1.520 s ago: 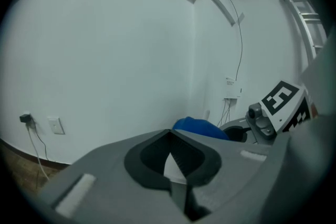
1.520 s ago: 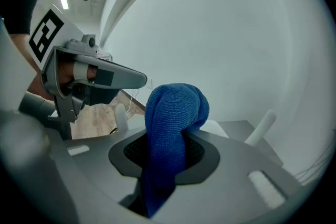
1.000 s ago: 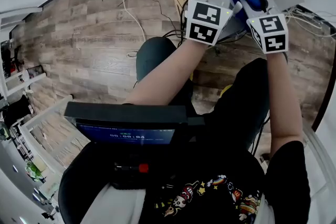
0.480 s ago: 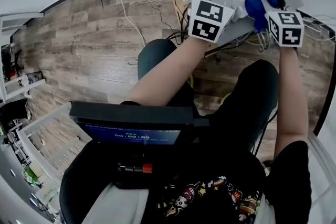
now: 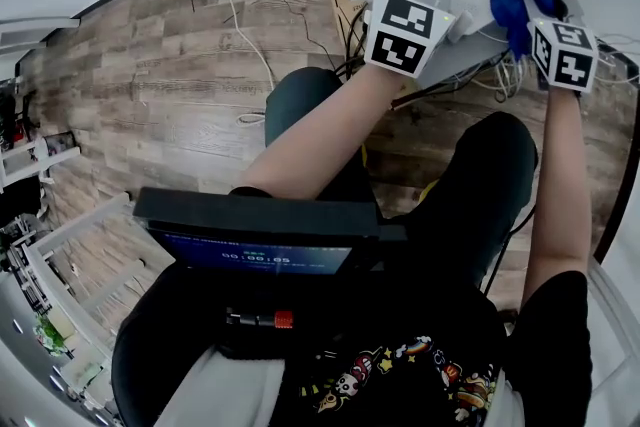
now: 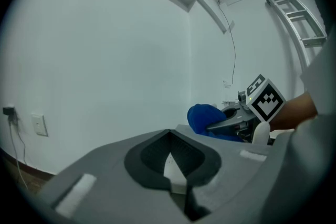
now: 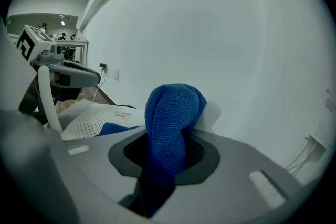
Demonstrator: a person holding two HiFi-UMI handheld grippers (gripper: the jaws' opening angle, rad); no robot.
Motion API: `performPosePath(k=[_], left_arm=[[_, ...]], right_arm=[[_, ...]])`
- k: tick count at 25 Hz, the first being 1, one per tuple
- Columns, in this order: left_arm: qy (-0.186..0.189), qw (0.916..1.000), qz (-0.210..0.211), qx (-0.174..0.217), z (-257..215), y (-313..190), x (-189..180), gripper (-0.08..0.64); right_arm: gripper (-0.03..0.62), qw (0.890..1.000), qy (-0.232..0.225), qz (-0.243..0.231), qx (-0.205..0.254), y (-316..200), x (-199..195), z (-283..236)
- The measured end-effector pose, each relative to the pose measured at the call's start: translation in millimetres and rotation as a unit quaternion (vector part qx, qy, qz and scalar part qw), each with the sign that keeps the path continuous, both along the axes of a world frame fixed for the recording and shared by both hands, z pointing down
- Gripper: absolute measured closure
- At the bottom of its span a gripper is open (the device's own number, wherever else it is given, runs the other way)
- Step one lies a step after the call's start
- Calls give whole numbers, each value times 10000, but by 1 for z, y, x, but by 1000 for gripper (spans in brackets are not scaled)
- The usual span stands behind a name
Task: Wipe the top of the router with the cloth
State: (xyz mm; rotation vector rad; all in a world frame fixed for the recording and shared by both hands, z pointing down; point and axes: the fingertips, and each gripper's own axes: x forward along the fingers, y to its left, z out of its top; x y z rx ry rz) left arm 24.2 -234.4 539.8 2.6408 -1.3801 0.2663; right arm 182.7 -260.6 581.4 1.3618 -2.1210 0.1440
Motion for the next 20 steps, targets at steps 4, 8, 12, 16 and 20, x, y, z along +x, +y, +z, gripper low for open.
performPosePath(k=[4, 8, 12, 16, 20], left_arm=[[91, 9999, -90, -54, 2, -4, -11, 560], [157, 9997, -197, -69, 1, -4, -25, 560], [197, 9993, -323, -80, 4, -6, -38, 560], [188, 9989, -406, -104, 7, -8, -51, 560], [126, 9991, -391, -118, 7, -5, -53, 560]], right_arm=[[465, 9997, 116, -214, -50, -7, -27, -4], [465, 9982, 272, -502, -161, -11, -56, -4], [465, 9957, 265, -844, -282, -16, -85, 1], [466, 9901, 77, -1346, -384, -15, -122, 6], [466, 9842, -91, -1704, -473, -2, -145, 4]])
